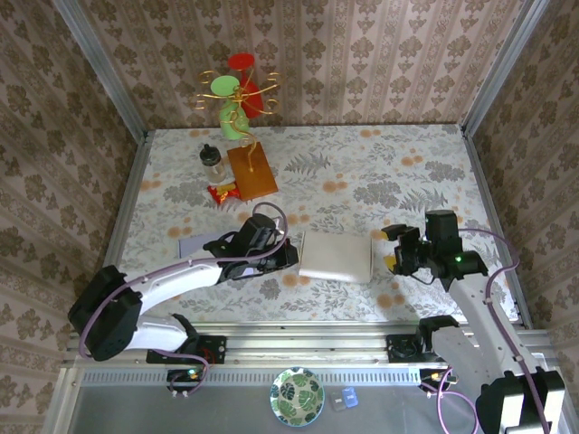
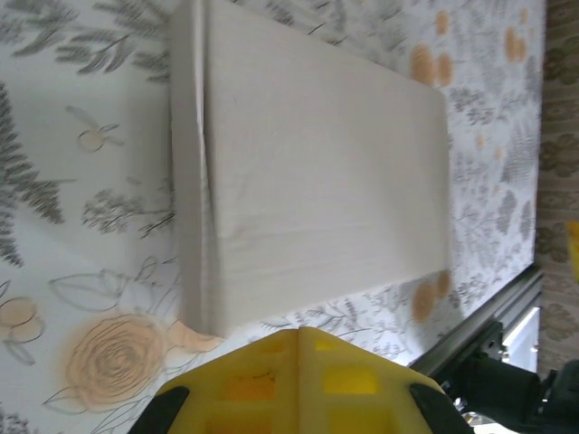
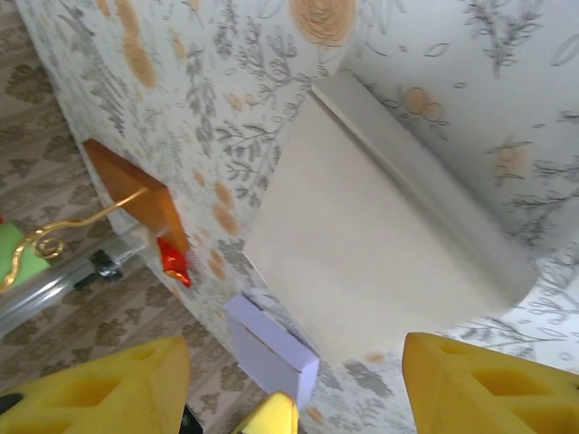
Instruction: Fold the paper box
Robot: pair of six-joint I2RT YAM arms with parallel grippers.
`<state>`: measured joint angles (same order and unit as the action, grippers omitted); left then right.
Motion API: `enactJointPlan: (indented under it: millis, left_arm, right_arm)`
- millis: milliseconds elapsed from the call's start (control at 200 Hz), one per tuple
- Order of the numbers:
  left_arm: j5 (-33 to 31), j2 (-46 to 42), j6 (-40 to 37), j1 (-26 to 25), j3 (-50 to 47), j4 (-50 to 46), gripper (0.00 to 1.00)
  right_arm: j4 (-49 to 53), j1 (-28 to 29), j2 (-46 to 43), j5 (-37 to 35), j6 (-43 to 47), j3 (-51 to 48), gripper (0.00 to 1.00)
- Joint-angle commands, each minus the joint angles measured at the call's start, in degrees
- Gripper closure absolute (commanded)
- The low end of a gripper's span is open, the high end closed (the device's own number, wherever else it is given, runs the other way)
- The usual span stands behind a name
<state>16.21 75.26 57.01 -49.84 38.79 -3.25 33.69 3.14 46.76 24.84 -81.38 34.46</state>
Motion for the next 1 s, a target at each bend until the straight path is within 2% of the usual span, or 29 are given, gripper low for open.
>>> enactJointPlan:
  millis: [0,210,425,560,580,610,630,640,665,675,685,690,705,755,910,995]
  left_arm:
    - [-0.1,1.3,1.3,-0.4,-0.5,-0.7,0.93]
    - [-1.8,-0.2,2.6,-0.4,0.6,-1.5,0.87]
    - [-4.7,-1.8,-1.6,0.3,5.0,-7.7,0.81]
    - [-10.8,-5.0,-6.3,1.4,8.3,-13.6,0.76]
    - [-12.0,-5.6,-7.0,1.8,8.8,-14.6,0.75]
    - [-13.8,-6.9,-7.9,2.4,9.1,-15.7,0.73]
    - [-14.8,-7.8,-8.4,2.9,9.2,-16.3,0.72]
    - [-15.2,-8.3,-8.7,3.2,9.2,-16.4,0.70]
    - [-16.0,-9.4,-9.4,3.9,9.2,-16.8,0.54]
    - [-16.2,-10.0,-9.7,4.4,9.1,-16.9,0.42]
    - [-16.3,-10.4,-9.9,4.9,9.0,-17.0,0.17]
    - [-16.4,-10.5,-10.1,5.2,9.0,-16.9,0.09]
    - [-16.5,-11.3,-10.4,5.9,8.9,-17.0,0.01]
    - [-17.1,-13.6,-11.6,8.3,8.4,-17.2,0.00]
    - [-18.9,-20.2,-15.5,15.5,6.7,-18.6,0.00]
    - [-21.0,-23.4,-16.2,19.8,5.1,-20.2,0.00]
  right_arm:
    - [6.3,-0.2,-0.8,-1.0,5.6,0.7,0.36]
    - [9.9,-0.2,1.8,-4.6,16.1,2.9,0.38]
    - [11.9,-0.2,3.5,-7.8,24.7,4.5,0.40]
    - [14.0,-0.1,4.1,-11.6,30.7,7.9,0.38]
    - [14.5,-0.1,4.1,-12.6,31.9,8.7,0.34]
    - [14.7,-0.1,4.0,-14.1,33.9,9.8,0.04]
    - [14.8,-0.1,3.8,-15.2,35.4,10.4,0.00]
    - [14.8,-0.2,3.6,-15.8,35.9,10.7,0.00]
    - [15.0,-0.1,3.3,-17.5,37.1,11.4,0.00]
    - [15.0,-0.1,3.0,-18.1,37.6,11.6,0.00]
    - [15.1,-0.1,2.8,-19.1,37.8,11.8,0.00]
    - [15.0,-0.1,2.7,-19.5,38.1,11.9,0.00]
    - [15.0,-0.1,2.3,-20.7,38.7,12.1,0.00]
    - [14.1,-0.1,1.0,-24.4,40.9,12.7,0.00]
    - [6.5,-0.1,-0.2,-28.3,47.2,11.7,0.00]
    - [4.0,-0.1,1.3,-35.9,46.6,10.7,0.00]
